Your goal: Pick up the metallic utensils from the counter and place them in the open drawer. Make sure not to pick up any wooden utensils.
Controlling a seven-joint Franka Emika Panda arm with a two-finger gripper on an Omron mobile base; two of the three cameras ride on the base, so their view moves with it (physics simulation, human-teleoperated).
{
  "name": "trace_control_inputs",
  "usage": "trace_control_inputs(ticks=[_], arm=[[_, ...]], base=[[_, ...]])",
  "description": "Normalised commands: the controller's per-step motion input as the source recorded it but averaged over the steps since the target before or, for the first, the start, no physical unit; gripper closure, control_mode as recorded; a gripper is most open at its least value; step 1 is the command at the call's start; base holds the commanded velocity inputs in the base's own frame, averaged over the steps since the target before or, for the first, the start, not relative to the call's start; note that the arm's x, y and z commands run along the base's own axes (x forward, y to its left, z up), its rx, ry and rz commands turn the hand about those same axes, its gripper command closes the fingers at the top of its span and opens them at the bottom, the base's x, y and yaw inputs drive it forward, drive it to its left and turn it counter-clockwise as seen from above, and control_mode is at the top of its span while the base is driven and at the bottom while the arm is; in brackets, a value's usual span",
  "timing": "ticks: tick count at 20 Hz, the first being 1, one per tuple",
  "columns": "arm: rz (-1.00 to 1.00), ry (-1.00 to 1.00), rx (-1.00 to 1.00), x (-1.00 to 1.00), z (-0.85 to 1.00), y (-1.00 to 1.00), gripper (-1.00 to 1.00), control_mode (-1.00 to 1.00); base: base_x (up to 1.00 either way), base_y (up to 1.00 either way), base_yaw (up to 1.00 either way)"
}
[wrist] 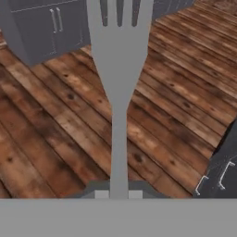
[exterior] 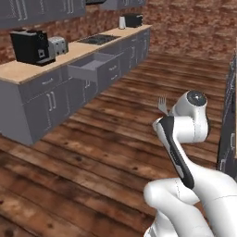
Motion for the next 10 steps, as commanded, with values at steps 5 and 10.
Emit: trace_control_inputs(ticks=[5, 10], arm=[[0.0, 0.0, 0.0, 0.0, 0.0, 0.0, 1.0, 1.0], [0.0, 0.0, 0.0, 0.0, 0.0, 0.0, 1.0, 1.0]], base=[[1.0, 1.0, -0.37], [1.0, 1.0, -0.37]])
